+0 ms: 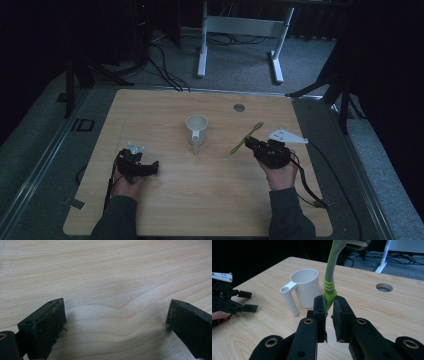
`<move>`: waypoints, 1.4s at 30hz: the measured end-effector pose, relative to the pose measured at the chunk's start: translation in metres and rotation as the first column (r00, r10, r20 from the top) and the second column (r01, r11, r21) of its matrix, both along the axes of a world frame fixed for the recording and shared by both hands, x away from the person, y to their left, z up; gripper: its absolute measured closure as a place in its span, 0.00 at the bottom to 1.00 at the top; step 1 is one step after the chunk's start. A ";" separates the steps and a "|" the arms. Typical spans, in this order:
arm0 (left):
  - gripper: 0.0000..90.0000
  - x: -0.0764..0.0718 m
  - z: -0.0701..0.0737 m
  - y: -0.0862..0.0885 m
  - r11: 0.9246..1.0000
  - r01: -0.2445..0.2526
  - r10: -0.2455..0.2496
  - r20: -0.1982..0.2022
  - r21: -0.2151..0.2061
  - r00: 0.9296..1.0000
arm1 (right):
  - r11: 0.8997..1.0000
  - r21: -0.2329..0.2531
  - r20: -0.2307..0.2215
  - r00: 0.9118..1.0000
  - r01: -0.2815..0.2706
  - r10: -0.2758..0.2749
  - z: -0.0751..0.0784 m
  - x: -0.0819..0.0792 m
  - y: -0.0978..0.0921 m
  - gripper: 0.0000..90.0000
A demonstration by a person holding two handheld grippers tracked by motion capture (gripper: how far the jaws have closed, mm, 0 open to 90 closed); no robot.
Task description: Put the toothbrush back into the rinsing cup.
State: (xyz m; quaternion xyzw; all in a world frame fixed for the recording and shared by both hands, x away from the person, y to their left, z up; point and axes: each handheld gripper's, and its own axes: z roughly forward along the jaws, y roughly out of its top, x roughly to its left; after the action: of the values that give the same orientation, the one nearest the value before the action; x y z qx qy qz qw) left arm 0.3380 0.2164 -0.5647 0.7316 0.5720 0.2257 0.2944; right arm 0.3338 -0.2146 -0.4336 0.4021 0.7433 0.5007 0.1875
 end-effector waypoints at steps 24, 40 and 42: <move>0.04 0.000 0.000 0.000 1.000 0.000 0.000 0.000 0.000 1.000 | 0.999 -0.003 0.030 0.999 -0.039 0.039 0.015 0.006 0.020 0.90; 0.04 0.000 0.000 0.000 1.000 -0.001 0.001 -0.001 -0.001 1.000 | 0.999 -0.002 0.039 0.998 -0.054 0.054 0.020 0.009 0.030 0.90; 0.04 0.000 0.000 0.000 1.000 -0.001 0.001 0.000 -0.001 1.000 | 0.998 -0.003 0.045 0.997 -0.058 0.058 0.020 0.009 0.031 0.90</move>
State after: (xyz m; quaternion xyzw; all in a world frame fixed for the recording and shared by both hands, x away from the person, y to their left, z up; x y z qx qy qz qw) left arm 0.3379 0.2163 -0.5647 0.7312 0.5725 0.2253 0.2945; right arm 0.3429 -0.1838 -0.4132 0.3687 0.7507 0.5143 0.1897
